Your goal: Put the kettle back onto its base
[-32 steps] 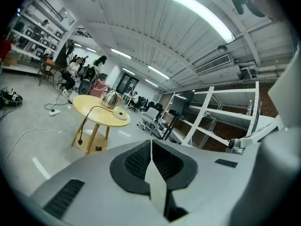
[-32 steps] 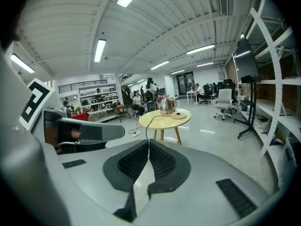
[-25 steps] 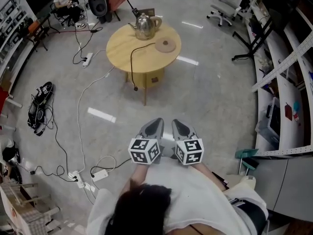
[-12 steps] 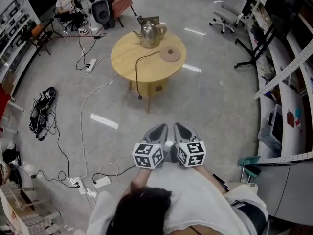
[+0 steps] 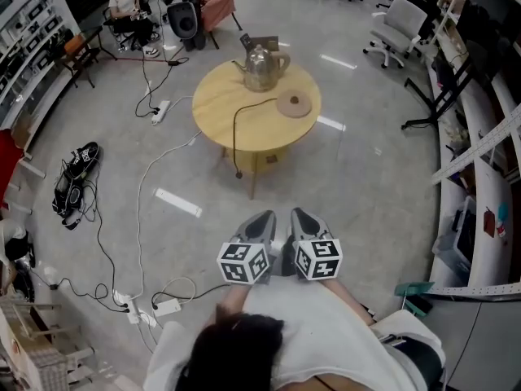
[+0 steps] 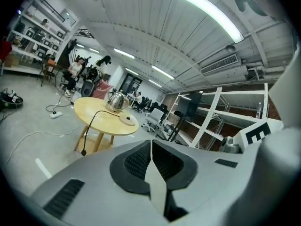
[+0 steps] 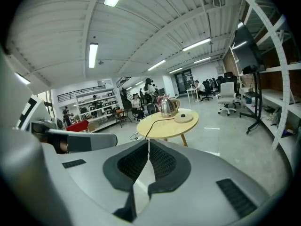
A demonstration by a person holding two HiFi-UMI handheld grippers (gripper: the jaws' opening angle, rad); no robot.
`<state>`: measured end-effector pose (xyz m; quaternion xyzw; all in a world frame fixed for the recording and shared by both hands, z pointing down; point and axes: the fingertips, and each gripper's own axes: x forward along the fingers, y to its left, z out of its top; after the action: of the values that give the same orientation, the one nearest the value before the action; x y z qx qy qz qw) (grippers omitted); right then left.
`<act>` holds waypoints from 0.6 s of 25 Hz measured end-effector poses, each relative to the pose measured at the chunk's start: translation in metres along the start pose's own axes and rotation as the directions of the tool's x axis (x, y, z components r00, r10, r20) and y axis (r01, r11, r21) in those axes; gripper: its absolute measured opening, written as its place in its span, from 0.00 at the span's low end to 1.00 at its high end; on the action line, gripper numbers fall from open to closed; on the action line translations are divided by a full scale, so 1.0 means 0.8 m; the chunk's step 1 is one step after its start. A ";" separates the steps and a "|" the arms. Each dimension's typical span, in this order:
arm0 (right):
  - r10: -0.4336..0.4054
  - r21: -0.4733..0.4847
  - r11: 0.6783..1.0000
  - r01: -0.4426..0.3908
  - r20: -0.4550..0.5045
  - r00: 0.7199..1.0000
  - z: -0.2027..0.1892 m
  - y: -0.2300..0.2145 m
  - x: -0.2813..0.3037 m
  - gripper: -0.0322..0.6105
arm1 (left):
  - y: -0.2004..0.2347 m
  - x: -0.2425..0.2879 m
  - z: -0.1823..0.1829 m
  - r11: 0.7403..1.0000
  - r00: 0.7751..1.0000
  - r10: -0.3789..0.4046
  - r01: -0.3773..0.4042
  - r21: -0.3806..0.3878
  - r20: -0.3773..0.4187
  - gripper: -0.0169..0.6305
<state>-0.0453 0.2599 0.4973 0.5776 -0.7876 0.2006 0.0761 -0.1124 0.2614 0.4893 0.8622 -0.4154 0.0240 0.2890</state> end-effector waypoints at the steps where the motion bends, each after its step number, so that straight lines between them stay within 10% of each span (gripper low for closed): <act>1: 0.004 -0.002 1.000 -0.004 -0.003 1.000 0.002 -0.003 0.007 0.10 | 0.003 0.006 0.003 1.000 1.000 0.002 -0.002 -0.003 0.002 0.08; 15: 0.045 -0.032 0.998 -0.046 -0.040 0.998 0.072 -0.115 0.125 0.10 | 0.017 0.158 0.076 0.999 0.999 0.033 -0.033 -0.017 0.026 0.08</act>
<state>0.0155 0.1259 0.5013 0.5543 -0.8020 0.2006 0.0964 -0.0515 0.1344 0.4811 0.8530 -0.4336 0.0143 0.2901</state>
